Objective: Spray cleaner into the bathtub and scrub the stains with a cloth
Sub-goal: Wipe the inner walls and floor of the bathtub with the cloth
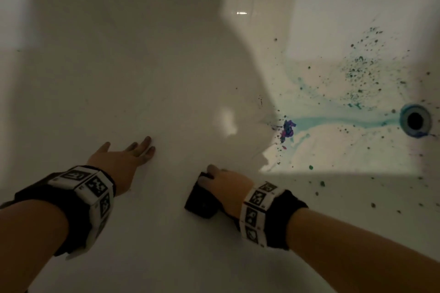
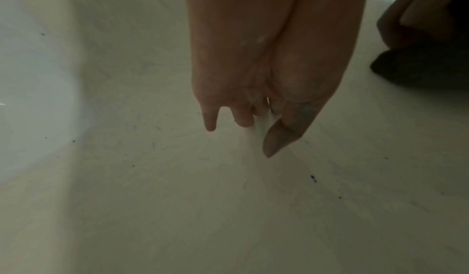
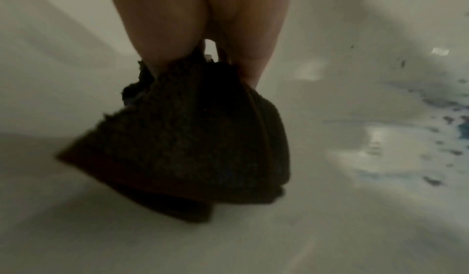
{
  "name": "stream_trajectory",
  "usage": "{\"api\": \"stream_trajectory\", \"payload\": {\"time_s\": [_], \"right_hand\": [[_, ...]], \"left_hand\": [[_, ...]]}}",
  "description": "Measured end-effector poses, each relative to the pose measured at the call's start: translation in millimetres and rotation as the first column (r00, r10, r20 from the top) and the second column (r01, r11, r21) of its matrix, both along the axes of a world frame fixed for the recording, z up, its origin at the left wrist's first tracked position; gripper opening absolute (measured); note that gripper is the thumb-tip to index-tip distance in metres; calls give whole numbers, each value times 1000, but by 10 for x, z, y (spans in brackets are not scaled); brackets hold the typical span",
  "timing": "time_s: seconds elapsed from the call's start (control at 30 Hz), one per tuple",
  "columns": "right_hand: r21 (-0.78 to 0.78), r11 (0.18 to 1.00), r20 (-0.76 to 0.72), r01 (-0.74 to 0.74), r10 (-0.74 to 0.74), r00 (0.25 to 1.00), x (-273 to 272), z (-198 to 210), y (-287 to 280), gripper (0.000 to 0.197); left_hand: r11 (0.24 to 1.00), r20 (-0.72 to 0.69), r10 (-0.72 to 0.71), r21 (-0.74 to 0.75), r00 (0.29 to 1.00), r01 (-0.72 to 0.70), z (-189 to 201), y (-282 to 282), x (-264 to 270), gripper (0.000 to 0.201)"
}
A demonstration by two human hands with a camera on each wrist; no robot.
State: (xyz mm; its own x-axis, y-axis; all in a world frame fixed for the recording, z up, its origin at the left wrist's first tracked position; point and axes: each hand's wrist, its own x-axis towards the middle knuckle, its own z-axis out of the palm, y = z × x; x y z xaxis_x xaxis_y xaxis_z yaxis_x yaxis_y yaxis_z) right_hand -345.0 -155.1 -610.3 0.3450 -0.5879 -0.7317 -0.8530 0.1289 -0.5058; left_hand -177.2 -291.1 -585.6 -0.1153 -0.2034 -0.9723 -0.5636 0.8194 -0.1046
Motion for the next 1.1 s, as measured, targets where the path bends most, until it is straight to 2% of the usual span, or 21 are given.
{"api": "stream_trajectory", "payload": {"time_s": [0.07,0.13,0.23,0.3,0.4,0.47,0.5,0.53,0.57,0.6,0.63,0.67,0.7,0.73,0.8,0.9,0.97,1.03,1.1], "right_hand": [[-70,981,-20,183,-185,983,-184,-64,-55,46],[-167,950,-113,265,-286,952,-473,-112,-58,53],[-193,923,-251,332,-374,893,-839,-160,-51,56],[-207,876,-292,436,-481,827,-933,-145,-38,51],[-324,715,-212,620,-693,689,-904,45,-11,30],[-362,631,-95,686,-757,646,-826,273,-6,23],[-374,605,-33,703,-766,642,-786,414,-9,23],[-386,578,30,719,-771,636,-757,578,-27,23],[-400,551,84,733,-774,628,-742,743,-52,24],[-412,525,128,745,-776,618,-740,919,-85,24],[-416,506,161,755,-777,609,-738,1095,-115,23],[-414,497,184,762,-774,605,-736,1283,-139,22],[-412,500,196,762,-768,610,-733,1462,-159,22],[-405,505,212,762,-759,616,-735,1638,-172,22],[-364,500,282,786,-745,605,-752,1990,-172,31],[-250,498,388,830,-734,557,-845,2458,-151,74],[-199,503,400,841,-742,539,-971,2695,-174,99],[-250,550,355,797,-713,604,-1117,2835,-198,107],[-294,616,354,731,-640,682,-1249,2929,-235,101]], "left_hand": [[1000,-5,6,4,1000,-6,-5,-16,6,82],[1000,-1,13,16,1000,-13,-2,-21,20,82],[1000,-26,5,1,1000,-5,-13,-23,58,83],[1000,-22,1,-3,1000,-1,-5,-1,45,82],[996,22,89,10,996,-89,64,46,-169,69],[950,-103,306,92,947,-297,223,115,-422,61],[875,-216,482,170,849,-453,356,169,-573,59],[747,-323,665,271,673,-607,518,226,-726,56],[575,-390,811,387,436,-721,725,278,-872,49],[392,-407,893,495,192,-776,946,319,-1002,42],[242,-394,919,575,-5,-781,1146,340,-1100,32],[147,-382,914,624,-136,-767,1324,354,-1167,23],[109,-391,897,651,-208,-751,1493,364,-1206,15],[115,-423,874,656,-238,-746,1650,362,-1232,11],[192,-531,820,608,-215,-770,1912,331,-1248,12],[313,-647,743,562,-171,-766,2262,244,-1235,12],[385,-680,716,574,-158,-723,2467,180,-1221,11],[456,-679,726,594,-109,-662,2652,161,-1234,15],[526,-687,724,609,-62,-594,2771,184,-1304,24]]}}
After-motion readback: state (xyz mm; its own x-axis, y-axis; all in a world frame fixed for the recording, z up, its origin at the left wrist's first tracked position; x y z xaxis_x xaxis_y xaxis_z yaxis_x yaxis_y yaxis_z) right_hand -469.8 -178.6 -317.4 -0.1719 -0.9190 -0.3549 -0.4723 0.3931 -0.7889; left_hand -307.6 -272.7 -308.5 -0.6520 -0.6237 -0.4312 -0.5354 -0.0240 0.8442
